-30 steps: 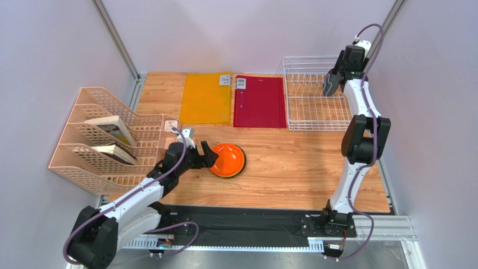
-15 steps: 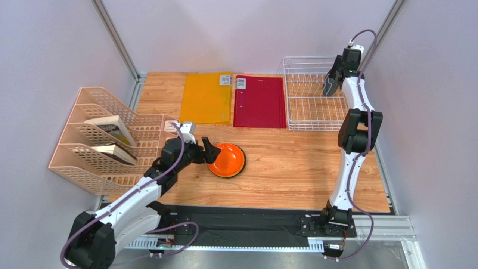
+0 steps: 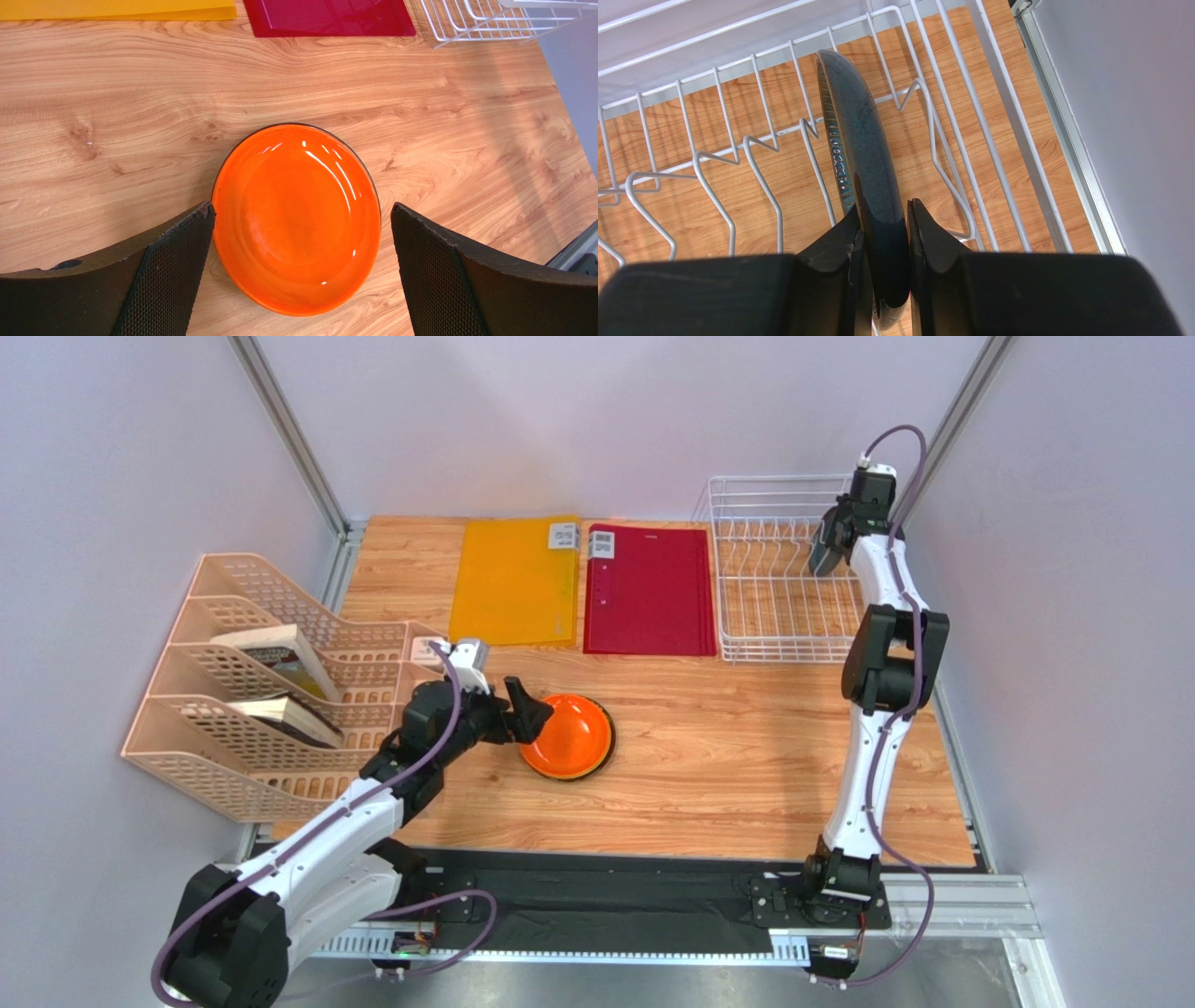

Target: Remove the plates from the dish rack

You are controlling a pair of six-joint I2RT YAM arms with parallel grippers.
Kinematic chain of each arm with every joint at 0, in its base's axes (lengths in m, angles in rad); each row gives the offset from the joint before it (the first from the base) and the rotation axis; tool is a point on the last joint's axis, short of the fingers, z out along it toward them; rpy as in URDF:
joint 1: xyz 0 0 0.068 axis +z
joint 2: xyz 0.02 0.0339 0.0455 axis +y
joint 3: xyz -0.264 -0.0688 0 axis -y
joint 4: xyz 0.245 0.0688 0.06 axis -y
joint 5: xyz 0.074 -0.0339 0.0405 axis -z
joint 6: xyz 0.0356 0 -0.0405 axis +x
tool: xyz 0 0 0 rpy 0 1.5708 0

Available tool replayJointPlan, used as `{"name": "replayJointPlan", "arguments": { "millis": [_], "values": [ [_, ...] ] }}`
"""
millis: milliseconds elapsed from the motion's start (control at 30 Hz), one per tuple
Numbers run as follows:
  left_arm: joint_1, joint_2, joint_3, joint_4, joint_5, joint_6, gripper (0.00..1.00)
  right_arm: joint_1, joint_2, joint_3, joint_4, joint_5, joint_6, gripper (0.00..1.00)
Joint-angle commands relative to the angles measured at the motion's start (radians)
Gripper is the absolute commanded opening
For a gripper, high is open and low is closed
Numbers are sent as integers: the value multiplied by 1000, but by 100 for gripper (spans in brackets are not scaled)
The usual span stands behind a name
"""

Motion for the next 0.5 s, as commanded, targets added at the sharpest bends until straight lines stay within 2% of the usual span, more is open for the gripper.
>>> {"name": "replayJointPlan", "arguments": {
  "millis": [0,300,467],
  "values": [
    [4,2,18,47,12,12,100,8,-34,-12,50,46,-13,0],
    [4,44,11,69,-3,6,100,90,-210,-252,302,303,-122,0],
    [2,62,4,83,-6,3,100,116,-292,-340,408,373,-155,0]
  ]
}}
